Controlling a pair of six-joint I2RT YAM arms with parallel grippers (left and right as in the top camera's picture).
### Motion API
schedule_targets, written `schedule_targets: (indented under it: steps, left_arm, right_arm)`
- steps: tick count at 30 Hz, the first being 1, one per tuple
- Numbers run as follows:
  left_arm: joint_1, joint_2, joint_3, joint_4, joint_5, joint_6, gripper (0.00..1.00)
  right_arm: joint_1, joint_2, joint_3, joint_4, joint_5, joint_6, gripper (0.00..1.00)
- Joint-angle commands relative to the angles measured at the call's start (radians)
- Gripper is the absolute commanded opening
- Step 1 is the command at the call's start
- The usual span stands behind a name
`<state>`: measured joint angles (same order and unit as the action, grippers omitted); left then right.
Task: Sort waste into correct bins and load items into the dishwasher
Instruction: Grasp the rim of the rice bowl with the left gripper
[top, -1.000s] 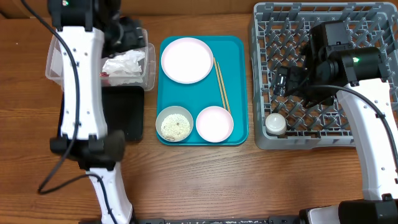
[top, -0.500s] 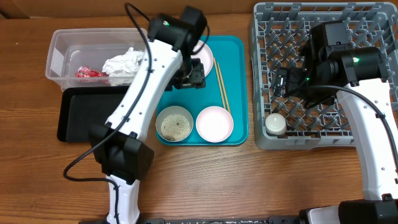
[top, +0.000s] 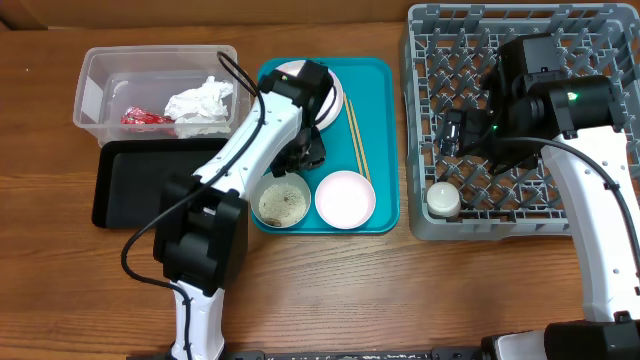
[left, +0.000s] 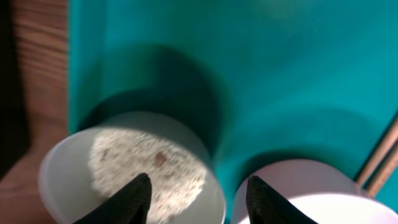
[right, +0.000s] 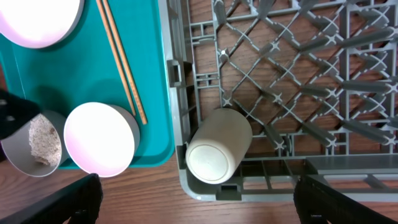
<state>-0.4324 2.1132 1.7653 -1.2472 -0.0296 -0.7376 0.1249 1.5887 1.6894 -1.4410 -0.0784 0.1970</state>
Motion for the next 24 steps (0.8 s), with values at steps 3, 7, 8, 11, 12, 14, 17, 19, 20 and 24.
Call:
schedule_targets:
  steps: [3,7,8,11,12,14,17,19,20,24]
  left_arm:
    - [0.0,0.005,-0.069,0.053,0.075,-0.024,0.45]
    - [0.0,0.005,-0.107,0.074,0.075,-0.009,0.4]
    - [0.0,0.005,-0.117,0.084,0.075,-0.006,0.38]
    - [0.0,0.005,-0.15,0.119,0.074,0.005,0.34]
    - [0.0,0.005,-0.159,0.131,0.075,0.013,0.33]
    - [0.0,0.005,-0.171,0.147,0.075,0.024,0.3]
    - [0.0,0.005,-0.173,0.156,0.075,0.027,0.24]
    - [0.0,0.005,-0.173,0.161,0.074,0.028,0.19]
    - [0.0,0.005,-0.173,0.164,0.074,0.028,0.17]
    - [0.0,0.005,-0.171,0.171,0.075,0.078,0.03]
  right_arm:
    - [-0.003,-0.006,0.012,0.003,-0.002,-0.008,1.0]
    - [-0.003,-0.006,0.012,0.003,-0.002,-0.008,1.0]
    - [-0.003,-0.006,0.012,0.003,-0.002,-0.009,1.0]
    - [-0.003,-0.006,0.012,0.003,-0.002,-0.008,1.0]
    - [-0.003,-0.006,0.012,0.003,-0.002,-0.008,1.0]
    - [-0.003,-0.006,0.012,0.003,-0.002,-0.009,1.0]
    - [-0.003,-0.006,0.012,0.003,-0.002,-0.009,1.0]
    - [-0.003,-0.006,0.012,0.003,-0.002,-0.009,1.0]
    - [-0.003,-0.006,0.012,0.004,-0.002,-0.008,1.0]
    - [-0.003,-0.006,0.012,0.005,-0.002,-0.009,1.0]
